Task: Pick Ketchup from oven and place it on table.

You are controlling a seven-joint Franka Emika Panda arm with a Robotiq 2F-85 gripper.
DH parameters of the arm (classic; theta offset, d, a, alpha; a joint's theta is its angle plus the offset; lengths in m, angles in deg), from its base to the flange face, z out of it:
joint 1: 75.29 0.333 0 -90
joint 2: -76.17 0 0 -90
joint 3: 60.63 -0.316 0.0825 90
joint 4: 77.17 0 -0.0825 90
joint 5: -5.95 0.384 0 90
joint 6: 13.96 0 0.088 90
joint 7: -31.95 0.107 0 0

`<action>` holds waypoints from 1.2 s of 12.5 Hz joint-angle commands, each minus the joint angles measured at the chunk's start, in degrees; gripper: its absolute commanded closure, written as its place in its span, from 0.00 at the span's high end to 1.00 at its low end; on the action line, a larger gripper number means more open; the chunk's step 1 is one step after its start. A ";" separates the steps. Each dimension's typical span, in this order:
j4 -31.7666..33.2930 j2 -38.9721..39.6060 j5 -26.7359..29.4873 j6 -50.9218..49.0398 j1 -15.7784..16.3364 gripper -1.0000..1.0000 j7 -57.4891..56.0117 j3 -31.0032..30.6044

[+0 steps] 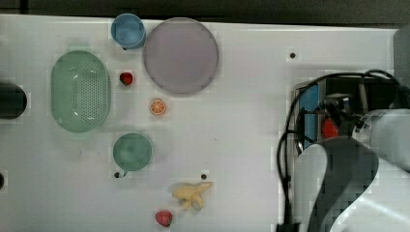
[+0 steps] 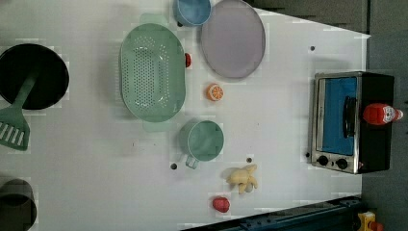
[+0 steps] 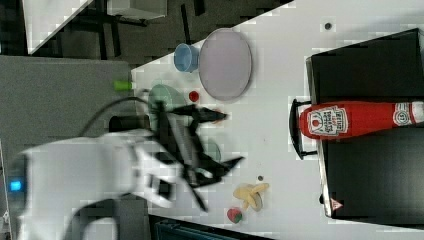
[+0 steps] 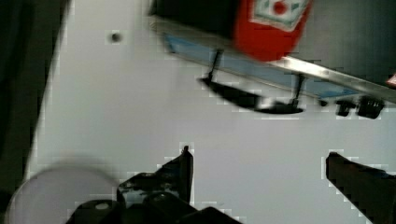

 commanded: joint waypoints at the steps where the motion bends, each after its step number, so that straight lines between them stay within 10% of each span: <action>1: -1.97 3.67 -0.12 5.54 -1.35 1.00 0.63 3.84; 15: -4.95 23.17 11.05 16.15 -3.52 1.00 0.64 8.86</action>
